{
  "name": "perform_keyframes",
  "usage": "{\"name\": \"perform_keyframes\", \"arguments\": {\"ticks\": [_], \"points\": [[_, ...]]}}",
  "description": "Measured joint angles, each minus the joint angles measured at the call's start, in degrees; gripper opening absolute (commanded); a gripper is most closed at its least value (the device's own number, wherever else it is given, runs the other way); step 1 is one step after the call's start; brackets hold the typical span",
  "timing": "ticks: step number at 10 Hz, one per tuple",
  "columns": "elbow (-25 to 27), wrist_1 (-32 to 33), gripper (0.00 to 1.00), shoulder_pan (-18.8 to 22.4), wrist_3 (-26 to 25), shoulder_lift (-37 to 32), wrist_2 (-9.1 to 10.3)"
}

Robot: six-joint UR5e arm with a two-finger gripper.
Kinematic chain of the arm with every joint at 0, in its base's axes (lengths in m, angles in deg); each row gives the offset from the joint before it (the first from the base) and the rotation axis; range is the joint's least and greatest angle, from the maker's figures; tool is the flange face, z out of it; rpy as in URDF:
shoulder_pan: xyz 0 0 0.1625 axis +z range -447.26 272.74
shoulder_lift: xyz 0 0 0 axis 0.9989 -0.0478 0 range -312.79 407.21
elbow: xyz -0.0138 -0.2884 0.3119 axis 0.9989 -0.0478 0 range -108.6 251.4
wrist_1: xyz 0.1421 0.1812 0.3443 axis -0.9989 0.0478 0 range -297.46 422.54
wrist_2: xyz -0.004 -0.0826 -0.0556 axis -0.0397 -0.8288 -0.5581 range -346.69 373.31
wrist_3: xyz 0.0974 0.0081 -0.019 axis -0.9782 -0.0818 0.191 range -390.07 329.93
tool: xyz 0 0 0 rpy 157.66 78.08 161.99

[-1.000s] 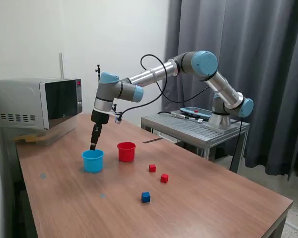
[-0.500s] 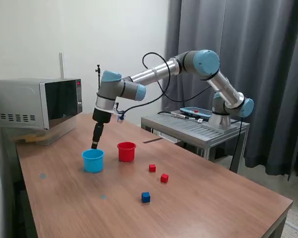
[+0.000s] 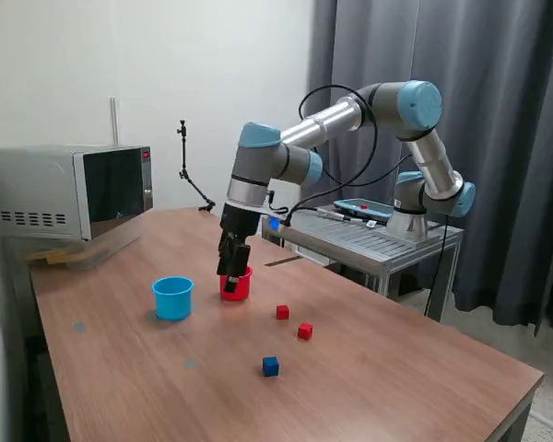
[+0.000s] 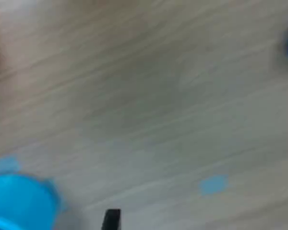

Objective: Place red objects in the red bin, and blue objects in the blue bin.

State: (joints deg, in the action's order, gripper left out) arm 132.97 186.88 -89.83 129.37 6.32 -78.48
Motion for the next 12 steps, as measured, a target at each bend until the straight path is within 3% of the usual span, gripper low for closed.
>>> {"name": "perform_keyframes", "arguments": {"ticks": [5,9,12], "points": [[4.22,-0.40,1.00,9.91,-8.21,-1.70,0.10],[5.51,-0.44,1.00,11.83,-11.48,-1.78,0.11],[5.52,-0.48,1.00,10.95,-9.46,-1.23,0.09]]}}
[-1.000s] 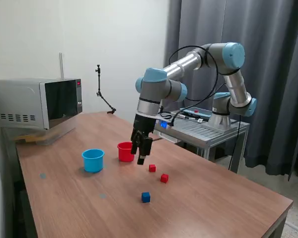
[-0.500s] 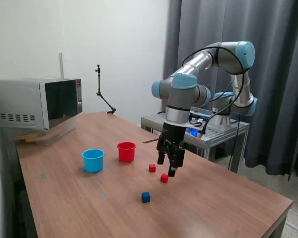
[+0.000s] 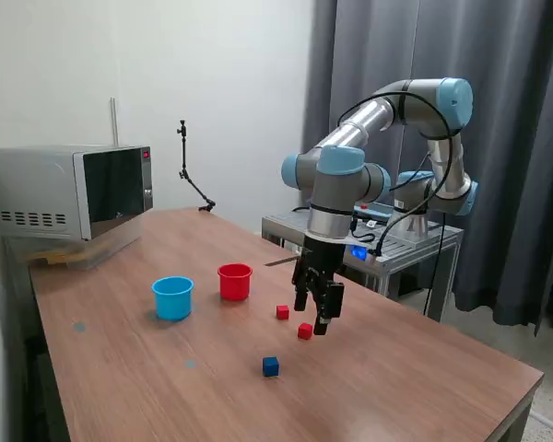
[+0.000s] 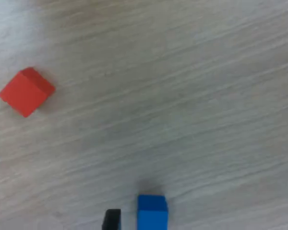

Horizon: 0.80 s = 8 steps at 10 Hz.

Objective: Place red objects in the red bin, and blue objects in the blue bin.

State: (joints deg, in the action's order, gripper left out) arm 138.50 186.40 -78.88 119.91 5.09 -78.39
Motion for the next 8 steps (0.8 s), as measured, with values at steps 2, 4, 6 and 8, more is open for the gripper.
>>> {"name": "perform_keyframes", "arguments": {"ticks": [2,4,6,8], "points": [[-0.21,0.02,1.00,-1.34,3.85,0.76,0.05],[-1.06,-0.06,1.00,-1.88,5.85,2.54,1.10],[-3.19,-0.45,1.00,-2.01,6.48,4.58,1.93],[-5.14,-0.71,1.00,-2.08,6.61,6.04,2.16]]}}
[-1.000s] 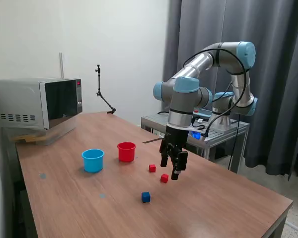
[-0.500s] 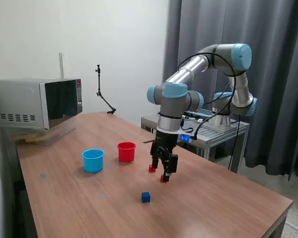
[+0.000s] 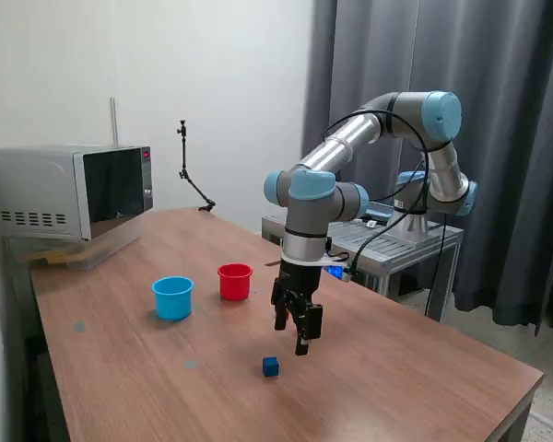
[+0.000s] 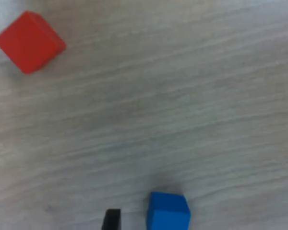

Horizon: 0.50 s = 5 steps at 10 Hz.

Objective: Place red objects in the red bin, and blue objects in the blue bin.

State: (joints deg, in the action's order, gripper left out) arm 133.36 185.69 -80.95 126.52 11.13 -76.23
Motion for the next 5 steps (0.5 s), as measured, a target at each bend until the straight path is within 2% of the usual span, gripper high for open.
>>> {"name": "perform_keyframes", "arguments": {"ticks": [5], "points": [[-2.42,-0.86,1.00,-0.06,0.10,2.82,-0.03]]}}
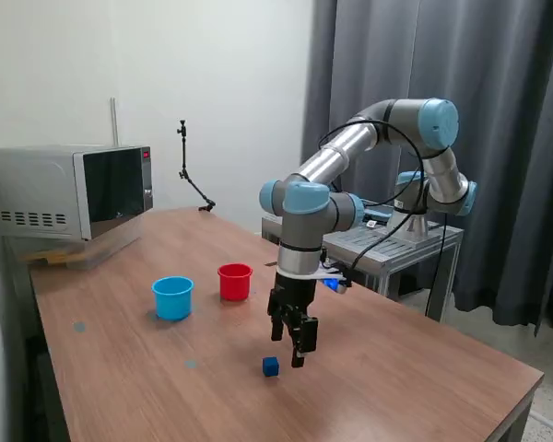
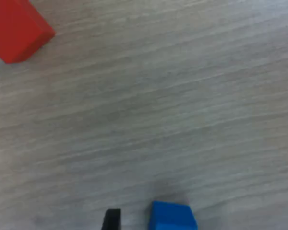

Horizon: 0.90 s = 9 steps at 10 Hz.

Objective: Place red objects in the red bin, and blue objects in the blue bin.

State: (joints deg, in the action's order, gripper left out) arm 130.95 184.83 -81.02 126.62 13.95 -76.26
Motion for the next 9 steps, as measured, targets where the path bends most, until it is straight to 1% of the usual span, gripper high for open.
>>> {"name": "perform_keyframes", "arguments": {"ticks": [9], "points": [[-2.25,-0.04,1.00,-1.40,0.61,1.82,-0.29]]}}
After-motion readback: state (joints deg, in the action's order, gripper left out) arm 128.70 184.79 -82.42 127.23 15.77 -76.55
